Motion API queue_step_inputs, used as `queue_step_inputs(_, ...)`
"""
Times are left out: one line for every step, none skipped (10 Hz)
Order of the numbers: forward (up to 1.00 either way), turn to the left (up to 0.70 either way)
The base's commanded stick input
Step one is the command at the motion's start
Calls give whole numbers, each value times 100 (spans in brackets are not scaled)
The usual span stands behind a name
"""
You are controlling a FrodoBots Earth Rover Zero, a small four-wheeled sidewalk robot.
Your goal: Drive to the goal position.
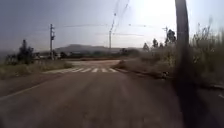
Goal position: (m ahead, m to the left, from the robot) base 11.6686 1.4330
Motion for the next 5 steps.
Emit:
queue_step_inputs(70,0)
queue_step_inputs(70,0)
queue_step_inputs(70,0)
queue_step_inputs(70,0)
queue_step_inputs(70,0)
